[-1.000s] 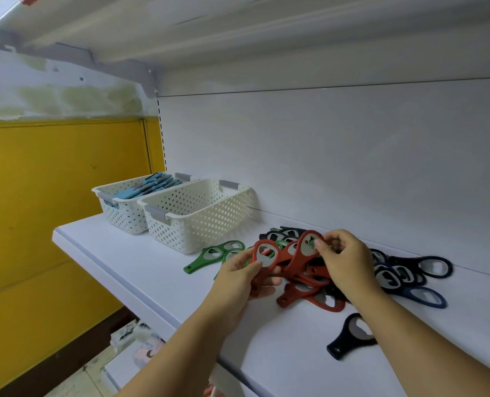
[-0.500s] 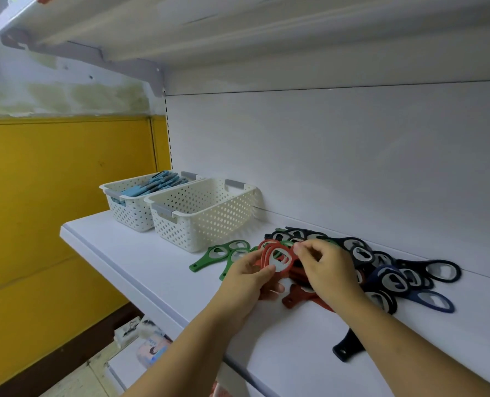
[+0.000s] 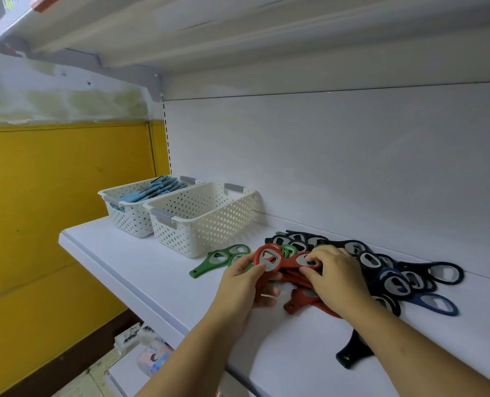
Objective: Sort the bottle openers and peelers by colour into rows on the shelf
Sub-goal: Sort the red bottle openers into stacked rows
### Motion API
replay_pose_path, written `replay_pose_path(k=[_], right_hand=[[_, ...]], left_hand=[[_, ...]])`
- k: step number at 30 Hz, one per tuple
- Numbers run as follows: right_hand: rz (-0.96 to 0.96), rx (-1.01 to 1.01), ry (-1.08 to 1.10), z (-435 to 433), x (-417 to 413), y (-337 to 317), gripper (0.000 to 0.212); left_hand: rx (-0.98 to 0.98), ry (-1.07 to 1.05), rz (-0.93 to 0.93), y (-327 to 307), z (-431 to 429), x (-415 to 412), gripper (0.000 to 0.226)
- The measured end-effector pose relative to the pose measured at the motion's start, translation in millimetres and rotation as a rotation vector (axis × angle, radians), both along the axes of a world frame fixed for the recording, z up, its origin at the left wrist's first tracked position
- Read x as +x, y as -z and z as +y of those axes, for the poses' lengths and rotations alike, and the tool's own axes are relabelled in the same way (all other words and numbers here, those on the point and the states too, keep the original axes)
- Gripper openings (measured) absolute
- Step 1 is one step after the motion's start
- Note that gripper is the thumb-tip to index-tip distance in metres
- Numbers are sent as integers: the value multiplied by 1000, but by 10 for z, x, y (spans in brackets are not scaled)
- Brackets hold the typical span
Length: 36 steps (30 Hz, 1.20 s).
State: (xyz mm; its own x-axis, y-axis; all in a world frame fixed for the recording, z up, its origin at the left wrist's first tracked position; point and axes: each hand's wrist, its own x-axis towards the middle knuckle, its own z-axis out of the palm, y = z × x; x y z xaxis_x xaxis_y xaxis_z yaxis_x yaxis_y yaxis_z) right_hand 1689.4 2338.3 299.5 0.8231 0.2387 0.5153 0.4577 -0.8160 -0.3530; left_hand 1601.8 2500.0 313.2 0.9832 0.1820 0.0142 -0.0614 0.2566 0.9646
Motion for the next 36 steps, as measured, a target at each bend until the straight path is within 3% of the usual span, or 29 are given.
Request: replay_pose_path(k=[7,11,14,17,21,26,28,31,33,36], right_hand=[[-64,434,-110,-2,-11,-83,16],[-97,307,-375,73,-106,-58,26],[-100,169,-513,161,-187,-45,33],[-99,160,-458,182,-209,-37,41],[-149,122,-322,90,-125,-12,36],[-153,-230,-398,266,-188,11,52],[-42,-384,-418,372,-249,12,60],[32,-438,-403,397,-210,43,67],[-56,-343,-395,405,-205,63,58],[-230,-213,-364,413,-174,97,23]], left_hand=[[-64,-20,45,-10,8,30,24],[-95,13,33,-13,31,30,39],[-27,71,-8,-10,20,-3,22],[-64,1,-23,6,28,-1,18],[-295,-183,17,16,78,55,22],[-445,-242,27,12,89,70,28],[-478,-252,24,24,101,84,30],[-455,-255,28,45,105,94,27],[-432,-216,15,37,95,79,21],[-389,-135,-8,16,85,46,21]])
